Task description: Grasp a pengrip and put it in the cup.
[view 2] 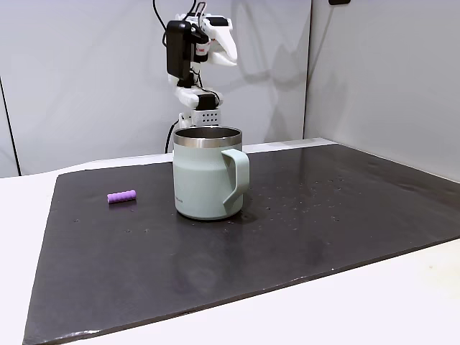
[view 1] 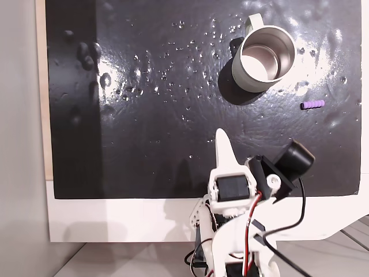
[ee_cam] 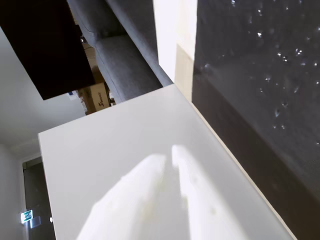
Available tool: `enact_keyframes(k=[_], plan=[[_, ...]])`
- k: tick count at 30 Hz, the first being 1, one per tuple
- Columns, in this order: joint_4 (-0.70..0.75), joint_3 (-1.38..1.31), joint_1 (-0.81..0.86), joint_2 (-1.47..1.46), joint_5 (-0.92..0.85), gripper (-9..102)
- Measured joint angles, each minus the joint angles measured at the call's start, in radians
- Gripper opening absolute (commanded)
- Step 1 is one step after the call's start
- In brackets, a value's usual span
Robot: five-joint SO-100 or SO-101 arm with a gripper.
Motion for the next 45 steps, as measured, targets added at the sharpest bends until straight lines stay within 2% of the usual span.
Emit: enact_keyframes(k=[13, 31, 38, 45], plan=[[0.253, -0.376, 0.232, -0.221, -0.181, 1], [0.296, -0.675, 0.626, -0.761, -0.285, 12], [0.296, -0.732, 0.703, -0.997, -0.342, 22], [0.296, -0.735, 0.709, -1.197, -0.367, 24]])
